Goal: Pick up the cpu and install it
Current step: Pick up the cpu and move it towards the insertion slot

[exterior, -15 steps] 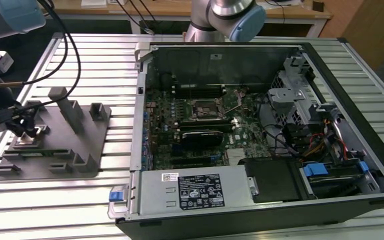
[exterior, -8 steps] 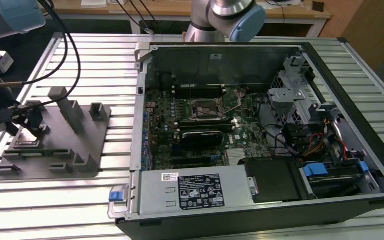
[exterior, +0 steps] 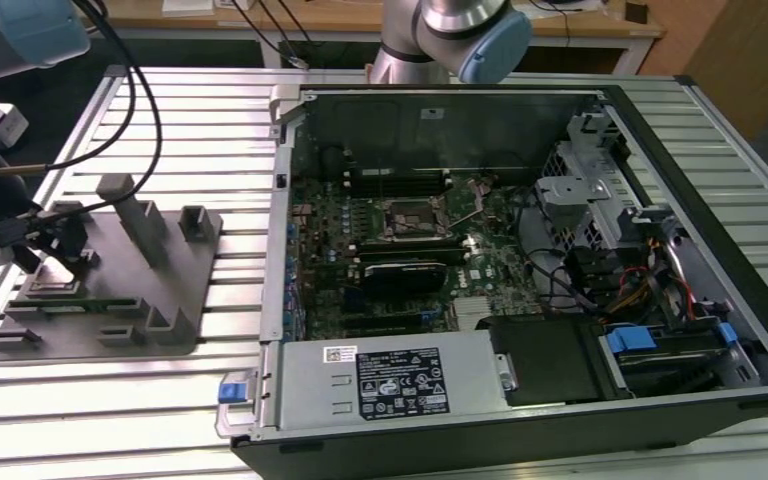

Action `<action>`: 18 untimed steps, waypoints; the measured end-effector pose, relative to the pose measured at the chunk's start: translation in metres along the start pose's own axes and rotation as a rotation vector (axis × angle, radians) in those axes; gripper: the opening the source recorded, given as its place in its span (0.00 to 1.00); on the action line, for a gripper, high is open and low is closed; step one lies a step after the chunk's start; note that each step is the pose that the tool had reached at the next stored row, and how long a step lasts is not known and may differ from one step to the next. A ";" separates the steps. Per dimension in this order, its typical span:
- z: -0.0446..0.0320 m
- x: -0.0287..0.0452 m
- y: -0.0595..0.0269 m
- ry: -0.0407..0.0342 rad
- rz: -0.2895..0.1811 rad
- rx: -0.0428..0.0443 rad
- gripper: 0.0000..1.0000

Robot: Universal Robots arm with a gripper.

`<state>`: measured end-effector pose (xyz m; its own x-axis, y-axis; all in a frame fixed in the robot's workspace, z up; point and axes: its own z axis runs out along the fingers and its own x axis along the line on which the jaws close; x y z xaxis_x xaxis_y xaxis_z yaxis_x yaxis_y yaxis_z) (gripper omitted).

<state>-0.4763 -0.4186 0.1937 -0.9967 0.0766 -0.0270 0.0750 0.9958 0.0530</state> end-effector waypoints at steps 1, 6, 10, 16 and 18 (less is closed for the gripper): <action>0.0001 0.0002 0.0000 -0.0001 0.000 0.0000 0.59; 0.0013 0.0018 -0.0002 -0.0003 0.000 -0.0001 0.59; 0.0030 0.0023 -0.0002 -0.0001 0.000 0.0000 0.59; 0.0056 0.0026 0.0004 -0.0003 0.000 -0.0001 0.59; 0.0068 0.0026 0.0006 -0.0002 0.000 -0.0001 0.59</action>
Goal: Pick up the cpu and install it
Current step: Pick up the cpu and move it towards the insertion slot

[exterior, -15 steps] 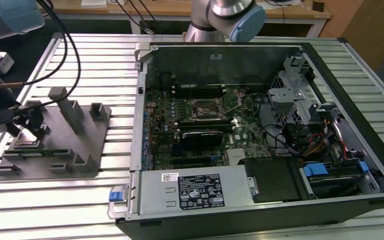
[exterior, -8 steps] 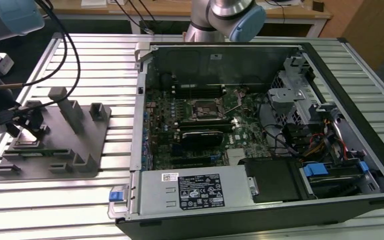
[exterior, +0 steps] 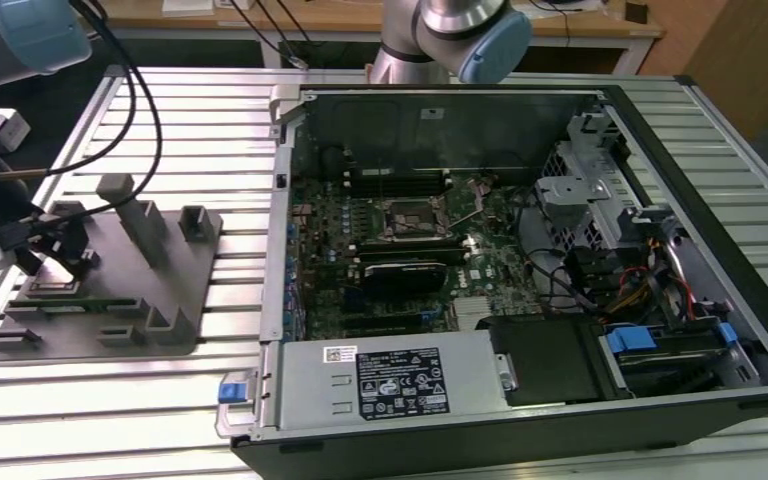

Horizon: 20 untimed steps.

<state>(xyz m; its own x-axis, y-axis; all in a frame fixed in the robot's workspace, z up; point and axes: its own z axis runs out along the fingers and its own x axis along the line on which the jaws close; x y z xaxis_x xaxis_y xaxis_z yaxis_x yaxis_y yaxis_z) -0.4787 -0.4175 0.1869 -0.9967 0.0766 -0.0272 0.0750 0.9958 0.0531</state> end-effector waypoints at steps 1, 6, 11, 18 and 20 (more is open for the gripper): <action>0.0004 0.0000 0.0002 0.0001 0.000 0.0001 0.59; 0.0027 0.0001 0.0006 0.0000 0.000 0.0000 0.59; 0.0046 0.0003 0.0008 0.0003 0.000 0.0002 0.59; 0.0048 0.0003 0.0008 0.0001 0.000 0.0001 0.57; 0.0048 0.0003 0.0008 0.0001 0.000 0.0001 0.55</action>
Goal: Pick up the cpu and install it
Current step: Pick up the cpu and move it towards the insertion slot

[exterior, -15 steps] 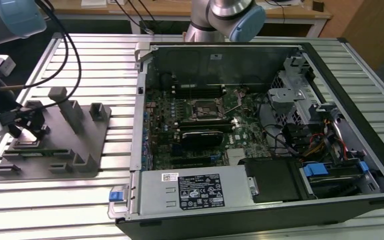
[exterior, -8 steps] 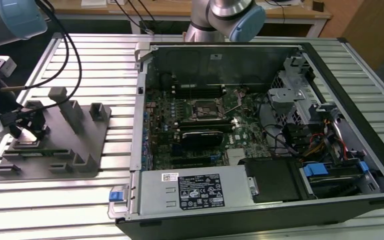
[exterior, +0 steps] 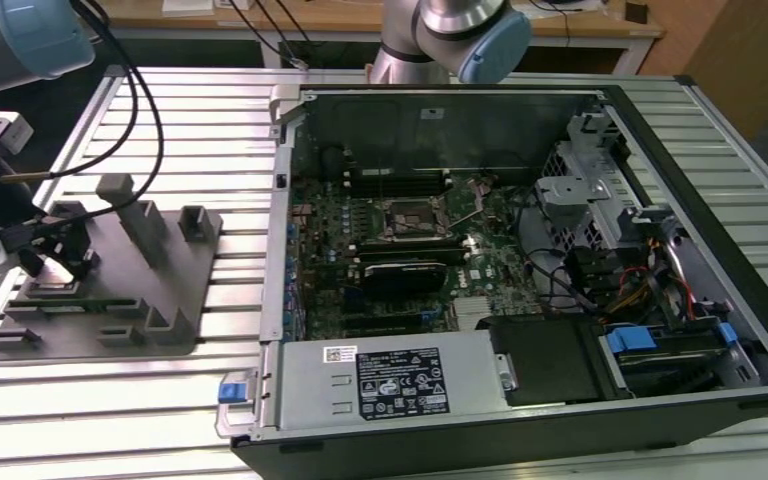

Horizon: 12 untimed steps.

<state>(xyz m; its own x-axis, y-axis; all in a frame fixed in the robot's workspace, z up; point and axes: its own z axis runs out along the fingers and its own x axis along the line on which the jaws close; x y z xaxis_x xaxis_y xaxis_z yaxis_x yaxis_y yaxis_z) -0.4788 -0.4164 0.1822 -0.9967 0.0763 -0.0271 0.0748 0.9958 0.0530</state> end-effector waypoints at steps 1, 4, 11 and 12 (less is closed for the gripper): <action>0.0000 0.0000 0.0000 0.0001 0.000 0.0000 0.55; 0.0000 0.0000 0.0000 0.0000 0.000 0.0000 0.55; -0.0062 -0.0002 0.0003 0.0000 0.000 0.0000 0.55; -0.0083 -0.0002 0.0005 0.0000 0.000 0.0000 0.55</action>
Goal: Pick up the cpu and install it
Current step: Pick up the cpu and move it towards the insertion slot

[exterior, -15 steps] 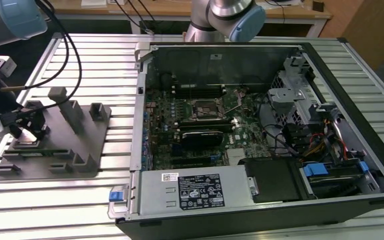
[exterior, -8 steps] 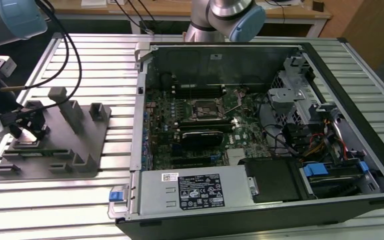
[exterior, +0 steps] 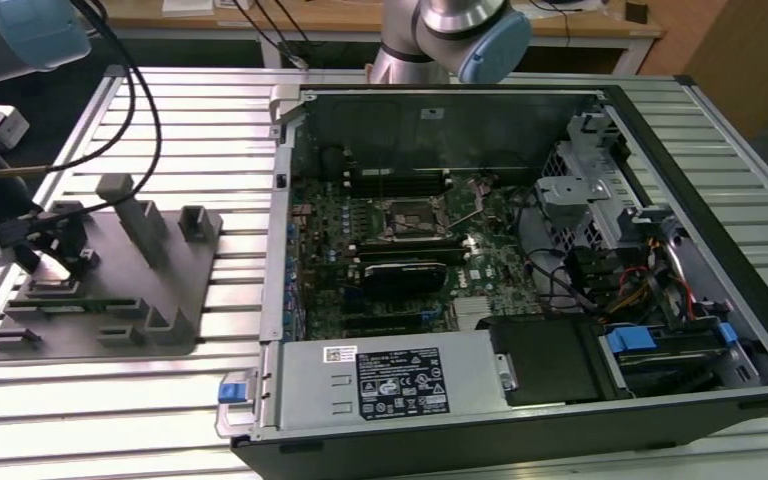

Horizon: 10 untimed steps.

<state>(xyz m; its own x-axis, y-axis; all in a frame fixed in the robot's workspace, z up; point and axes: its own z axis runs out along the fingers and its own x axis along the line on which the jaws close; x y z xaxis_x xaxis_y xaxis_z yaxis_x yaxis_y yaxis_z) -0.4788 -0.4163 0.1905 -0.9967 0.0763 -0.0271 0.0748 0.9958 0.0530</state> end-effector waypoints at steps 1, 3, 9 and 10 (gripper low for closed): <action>-0.0022 -0.0001 0.0001 -0.0001 0.000 0.0000 0.55; -0.0069 -0.0002 0.0004 -0.0001 0.000 0.0000 0.55; -0.0209 -0.0006 0.0011 0.0000 0.000 0.0000 0.55; -0.0233 -0.0006 0.0012 -0.0001 0.000 0.0000 0.55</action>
<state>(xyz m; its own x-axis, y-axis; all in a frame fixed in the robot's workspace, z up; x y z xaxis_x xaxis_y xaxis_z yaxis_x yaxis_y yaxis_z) -0.4788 -0.4163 0.2138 -0.9967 0.0764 -0.0272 0.0749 0.9958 0.0530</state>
